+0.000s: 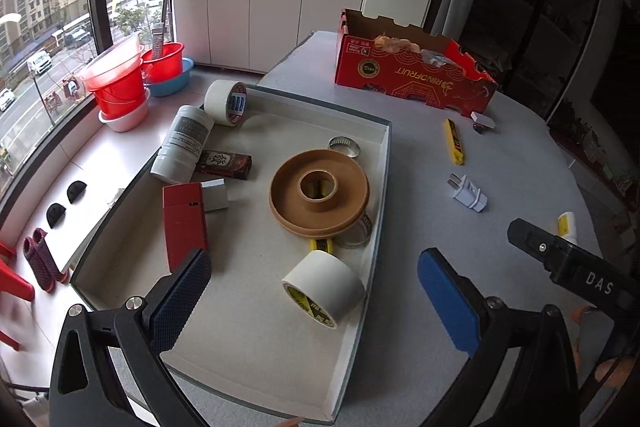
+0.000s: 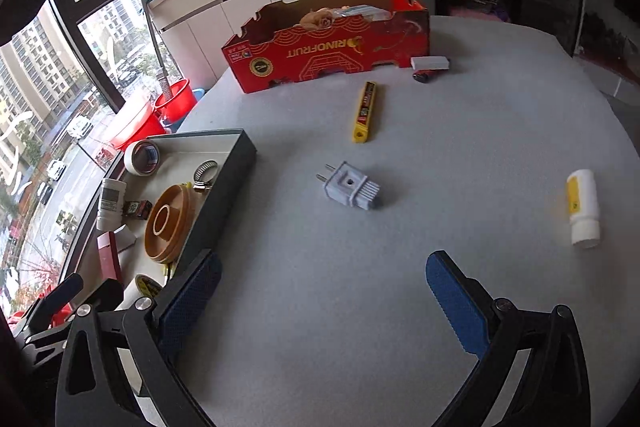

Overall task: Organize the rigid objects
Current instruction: 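Move both open tools back over the table toward the plug and pill bottle, then grasp the white plug with the left tool while the right tool grasps the pill bottle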

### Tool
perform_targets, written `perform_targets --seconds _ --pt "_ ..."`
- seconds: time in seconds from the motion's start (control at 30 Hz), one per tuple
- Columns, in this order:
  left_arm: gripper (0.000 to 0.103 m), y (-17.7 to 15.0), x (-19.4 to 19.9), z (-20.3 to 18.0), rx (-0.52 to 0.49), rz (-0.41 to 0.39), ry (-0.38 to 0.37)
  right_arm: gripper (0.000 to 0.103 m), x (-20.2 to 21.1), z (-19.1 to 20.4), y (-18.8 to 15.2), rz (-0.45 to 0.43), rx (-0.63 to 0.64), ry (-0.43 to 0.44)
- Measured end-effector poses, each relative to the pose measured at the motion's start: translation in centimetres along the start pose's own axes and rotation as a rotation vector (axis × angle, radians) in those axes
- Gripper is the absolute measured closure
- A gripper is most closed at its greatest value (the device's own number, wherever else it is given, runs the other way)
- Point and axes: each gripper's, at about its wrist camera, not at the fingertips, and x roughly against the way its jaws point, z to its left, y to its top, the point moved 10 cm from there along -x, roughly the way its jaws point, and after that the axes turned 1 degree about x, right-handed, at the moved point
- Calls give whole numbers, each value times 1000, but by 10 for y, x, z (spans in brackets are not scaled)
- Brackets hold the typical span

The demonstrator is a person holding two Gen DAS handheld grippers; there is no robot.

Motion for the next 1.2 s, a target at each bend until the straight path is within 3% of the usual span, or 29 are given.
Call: perform_targets --seconds 0.17,0.27,0.4,0.73,0.93,1.07,1.2 --pt "0 -13 4 -86 -78 56 -132 0 31 -88 -35 -20 -63 -186" --pt "0 -20 -20 -122 -65 121 -134 0 34 -136 -55 17 -133 -255" --pt "0 -19 -64 -141 40 188 -85 0 35 -178 -73 44 -252 -259" --pt "0 26 -142 -145 191 150 108 0 11 -187 -49 35 -147 -312" --pt "0 30 -170 -152 180 168 186 0 -10 -193 -20 42 -117 -299" --pt "0 30 -177 -158 106 158 251 0 -29 -197 4 60 -73 -322" --pt "0 31 -179 -156 124 132 262 0 -37 -200 16 72 -86 -319"
